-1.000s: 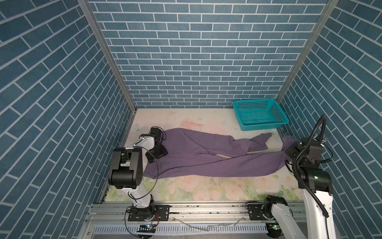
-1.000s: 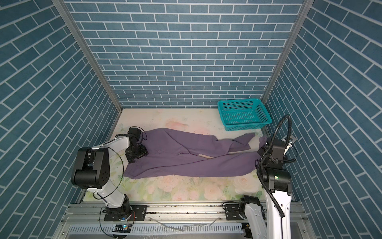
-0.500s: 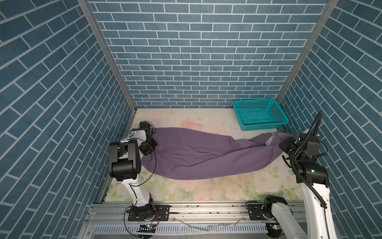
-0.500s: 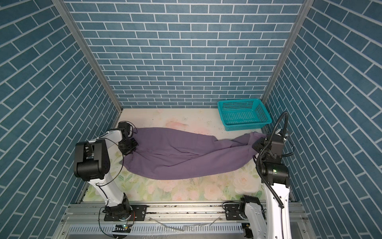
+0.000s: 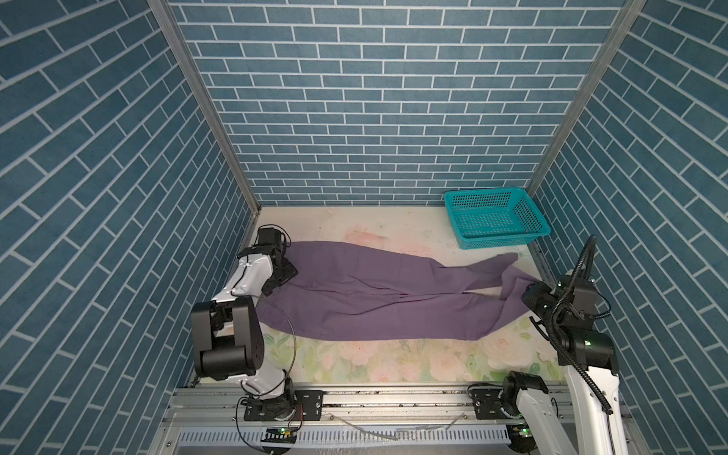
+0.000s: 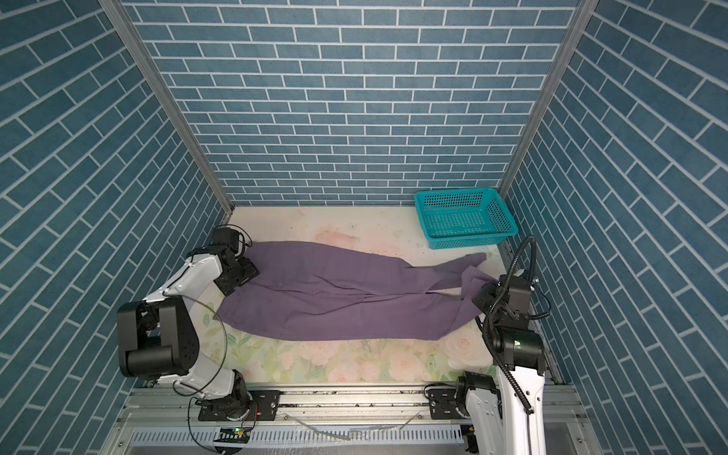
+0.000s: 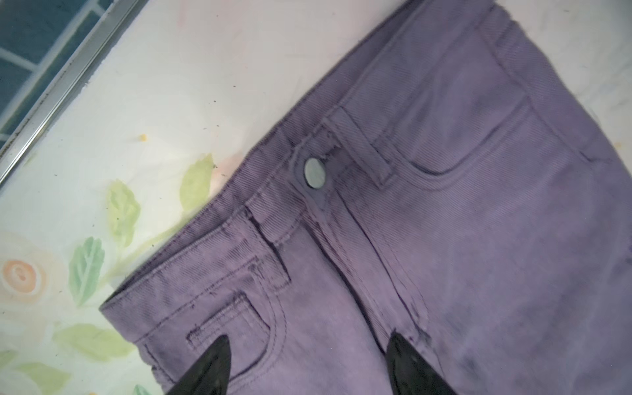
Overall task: Fold and stack the trousers
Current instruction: Flatten out the trousers at the center of the table.
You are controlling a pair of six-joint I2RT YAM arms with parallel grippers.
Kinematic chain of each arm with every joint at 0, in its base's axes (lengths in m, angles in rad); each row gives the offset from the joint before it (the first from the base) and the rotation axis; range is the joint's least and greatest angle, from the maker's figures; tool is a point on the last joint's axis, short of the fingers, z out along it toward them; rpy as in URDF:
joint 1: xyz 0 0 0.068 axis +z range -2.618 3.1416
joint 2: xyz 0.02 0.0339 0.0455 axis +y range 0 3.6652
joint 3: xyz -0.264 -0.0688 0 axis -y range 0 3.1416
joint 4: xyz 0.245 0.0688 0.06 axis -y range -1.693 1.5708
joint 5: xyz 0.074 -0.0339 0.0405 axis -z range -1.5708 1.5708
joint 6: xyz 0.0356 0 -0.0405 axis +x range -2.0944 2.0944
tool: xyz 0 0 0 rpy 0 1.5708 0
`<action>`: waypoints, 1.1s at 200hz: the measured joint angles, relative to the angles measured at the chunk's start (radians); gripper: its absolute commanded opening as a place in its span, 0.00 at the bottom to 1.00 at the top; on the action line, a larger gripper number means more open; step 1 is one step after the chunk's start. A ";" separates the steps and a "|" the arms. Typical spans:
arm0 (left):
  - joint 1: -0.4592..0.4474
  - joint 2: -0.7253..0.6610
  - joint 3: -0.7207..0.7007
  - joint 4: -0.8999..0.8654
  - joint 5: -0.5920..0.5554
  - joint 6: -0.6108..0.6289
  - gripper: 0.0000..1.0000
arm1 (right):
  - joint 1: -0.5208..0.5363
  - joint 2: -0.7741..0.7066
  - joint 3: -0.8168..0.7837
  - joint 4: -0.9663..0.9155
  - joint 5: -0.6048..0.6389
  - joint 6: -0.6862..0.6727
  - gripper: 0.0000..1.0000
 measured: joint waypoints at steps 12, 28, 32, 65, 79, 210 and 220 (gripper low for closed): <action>-0.022 -0.067 -0.035 -0.011 0.000 0.010 0.71 | 0.000 0.000 0.000 -0.023 0.034 -0.001 0.69; -0.042 -0.155 -0.084 -0.035 -0.003 0.016 0.69 | 0.000 -0.002 0.012 -0.037 0.079 -0.004 0.66; -0.047 -0.180 -0.098 -0.040 -0.004 0.017 0.68 | 0.000 -0.002 0.016 -0.037 0.087 -0.008 0.62; -0.098 -0.318 -0.233 -0.060 0.008 0.013 0.60 | 0.000 0.028 0.068 0.005 0.040 -0.035 0.11; -0.121 -0.328 -0.293 -0.054 0.026 0.000 0.60 | 0.013 0.079 0.064 0.053 -0.050 -0.039 0.00; 0.022 -0.175 -0.447 0.098 0.179 -0.097 0.10 | 0.756 0.641 -0.135 0.361 -0.140 -0.055 0.10; 0.059 -0.183 -0.455 0.102 0.201 -0.102 0.04 | 0.776 0.681 -0.135 0.375 -0.139 -0.058 0.10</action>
